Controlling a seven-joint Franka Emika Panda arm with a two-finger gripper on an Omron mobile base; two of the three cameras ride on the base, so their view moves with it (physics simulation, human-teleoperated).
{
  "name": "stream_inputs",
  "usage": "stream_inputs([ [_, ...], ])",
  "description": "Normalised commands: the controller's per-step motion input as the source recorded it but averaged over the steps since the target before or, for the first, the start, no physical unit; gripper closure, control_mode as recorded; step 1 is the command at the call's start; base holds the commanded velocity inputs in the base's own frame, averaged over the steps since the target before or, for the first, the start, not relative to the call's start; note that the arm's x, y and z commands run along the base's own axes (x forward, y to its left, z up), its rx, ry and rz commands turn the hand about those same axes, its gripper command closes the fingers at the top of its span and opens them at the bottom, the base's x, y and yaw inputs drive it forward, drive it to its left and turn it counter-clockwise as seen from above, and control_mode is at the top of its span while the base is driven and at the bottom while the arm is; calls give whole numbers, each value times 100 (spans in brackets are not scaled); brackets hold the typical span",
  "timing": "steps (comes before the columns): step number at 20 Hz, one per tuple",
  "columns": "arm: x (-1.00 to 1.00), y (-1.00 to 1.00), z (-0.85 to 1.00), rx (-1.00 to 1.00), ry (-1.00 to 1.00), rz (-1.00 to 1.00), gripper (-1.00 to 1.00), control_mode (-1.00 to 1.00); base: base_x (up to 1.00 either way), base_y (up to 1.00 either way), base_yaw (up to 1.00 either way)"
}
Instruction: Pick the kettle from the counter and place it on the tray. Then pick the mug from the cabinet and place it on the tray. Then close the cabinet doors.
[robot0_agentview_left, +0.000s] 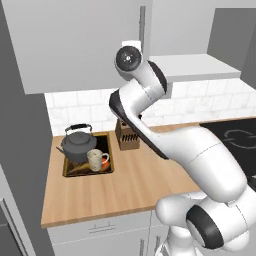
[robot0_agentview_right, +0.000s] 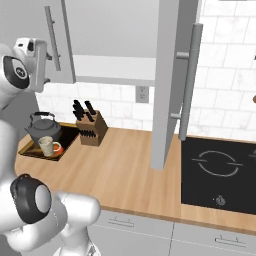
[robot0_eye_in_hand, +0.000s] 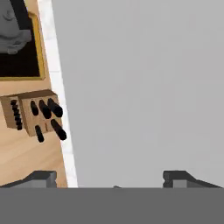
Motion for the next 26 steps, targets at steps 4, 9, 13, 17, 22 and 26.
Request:
stream_inputs([
  [4,-70,0,2,0,0,20,-100,-100,0,0,0],
  [9,-74,6,4,0,0,25,-100,-100,0,0,0],
  [13,-75,10,14,0,0,20,-100,-100,0,0,0],
  [17,-68,14,21,-2,0,14,-100,-100,0,0,0],
  [22,-74,6,22,-8,0,8,-100,-100,0,0,0],
  [26,-68,0,5,-5,3,1,-100,-100,0,0,0],
])
